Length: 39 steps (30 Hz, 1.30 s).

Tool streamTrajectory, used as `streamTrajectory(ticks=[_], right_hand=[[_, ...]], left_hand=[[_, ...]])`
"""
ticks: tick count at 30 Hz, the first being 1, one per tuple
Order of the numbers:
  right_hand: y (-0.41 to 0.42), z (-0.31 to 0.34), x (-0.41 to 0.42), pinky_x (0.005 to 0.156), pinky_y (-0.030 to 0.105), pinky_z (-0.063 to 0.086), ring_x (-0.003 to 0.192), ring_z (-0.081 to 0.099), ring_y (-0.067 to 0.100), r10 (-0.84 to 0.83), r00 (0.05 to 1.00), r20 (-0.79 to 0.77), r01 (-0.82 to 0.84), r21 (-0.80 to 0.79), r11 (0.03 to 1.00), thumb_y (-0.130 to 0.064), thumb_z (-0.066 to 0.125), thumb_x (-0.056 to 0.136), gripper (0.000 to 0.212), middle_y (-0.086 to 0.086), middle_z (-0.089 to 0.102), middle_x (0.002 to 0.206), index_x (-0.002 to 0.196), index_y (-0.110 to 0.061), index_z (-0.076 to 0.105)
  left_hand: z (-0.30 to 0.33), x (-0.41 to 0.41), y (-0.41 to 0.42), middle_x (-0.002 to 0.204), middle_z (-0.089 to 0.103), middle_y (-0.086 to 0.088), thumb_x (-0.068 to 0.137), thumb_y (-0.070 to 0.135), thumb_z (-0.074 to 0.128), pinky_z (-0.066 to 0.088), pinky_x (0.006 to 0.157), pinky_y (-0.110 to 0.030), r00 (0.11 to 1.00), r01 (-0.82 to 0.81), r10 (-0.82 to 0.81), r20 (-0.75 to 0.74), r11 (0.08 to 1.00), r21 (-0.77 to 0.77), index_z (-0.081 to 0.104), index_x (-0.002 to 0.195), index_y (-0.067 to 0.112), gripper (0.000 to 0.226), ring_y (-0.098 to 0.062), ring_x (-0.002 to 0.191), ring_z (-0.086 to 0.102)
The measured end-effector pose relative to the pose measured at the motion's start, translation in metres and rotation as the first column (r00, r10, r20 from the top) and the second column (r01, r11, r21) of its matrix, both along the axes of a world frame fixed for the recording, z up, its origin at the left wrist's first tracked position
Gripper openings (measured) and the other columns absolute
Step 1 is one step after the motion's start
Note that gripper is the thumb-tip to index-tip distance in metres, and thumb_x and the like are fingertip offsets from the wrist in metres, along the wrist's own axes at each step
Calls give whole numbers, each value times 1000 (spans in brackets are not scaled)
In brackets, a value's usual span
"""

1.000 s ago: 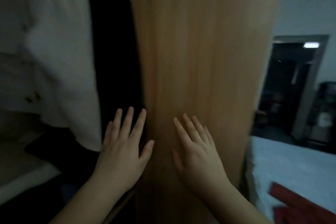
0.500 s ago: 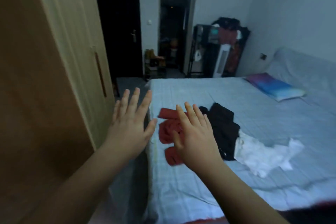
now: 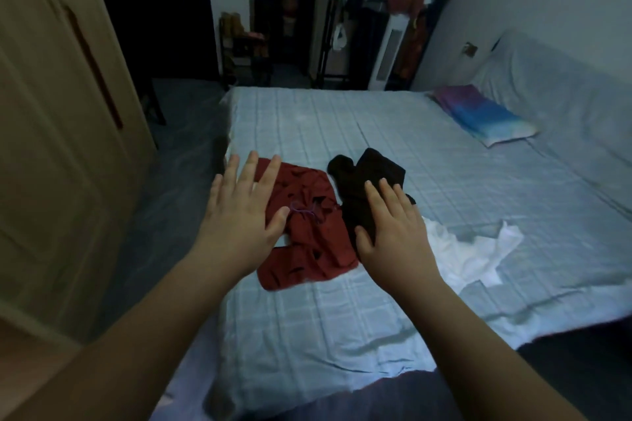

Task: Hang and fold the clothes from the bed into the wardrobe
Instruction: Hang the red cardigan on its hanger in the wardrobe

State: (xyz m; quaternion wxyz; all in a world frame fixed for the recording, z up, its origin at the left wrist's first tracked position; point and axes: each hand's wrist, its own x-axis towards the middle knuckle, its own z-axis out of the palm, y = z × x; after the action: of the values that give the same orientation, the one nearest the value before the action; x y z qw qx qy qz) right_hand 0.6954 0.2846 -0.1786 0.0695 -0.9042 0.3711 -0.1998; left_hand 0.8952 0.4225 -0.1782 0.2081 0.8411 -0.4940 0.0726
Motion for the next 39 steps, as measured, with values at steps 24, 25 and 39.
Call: streamTrajectory(ticks=[24, 25, 39], right_hand=[[-341, -208, 52, 116, 55, 29, 149, 25, 31, 342, 915, -213, -250, 364, 897, -30, 58, 89, 73, 10, 31, 160, 155, -16, 29], [-351, -219, 57, 117, 54, 28, 149, 24, 30, 365, 904, -223, -268, 372, 889, -30, 58, 90, 73, 10, 30, 161, 155, -16, 28], [-377, -396, 78, 122, 32, 10, 152, 11, 19, 419, 888, -187, -232, 603, 763, -30, 57, 96, 74, 4, 20, 164, 158, -17, 18]], left_hand=[[-224, -9, -301, 160, 26, -16, 89, 48, 42, 22, 118, -56, 899, -289, 368, -235, 905, 312, 20, 157, 21, 76, -39, 148, 15], [-236, -11, -313, 160, 27, -16, 88, 47, 43, 22, 118, -55, 882, -305, 395, -256, 894, 328, 21, 156, 20, 77, -39, 148, 16], [-443, 2, -397, 104, 65, -15, 91, 27, 65, 47, 86, -35, 210, -534, 655, -726, 699, 476, 58, 109, 0, 33, -32, 100, 62]])
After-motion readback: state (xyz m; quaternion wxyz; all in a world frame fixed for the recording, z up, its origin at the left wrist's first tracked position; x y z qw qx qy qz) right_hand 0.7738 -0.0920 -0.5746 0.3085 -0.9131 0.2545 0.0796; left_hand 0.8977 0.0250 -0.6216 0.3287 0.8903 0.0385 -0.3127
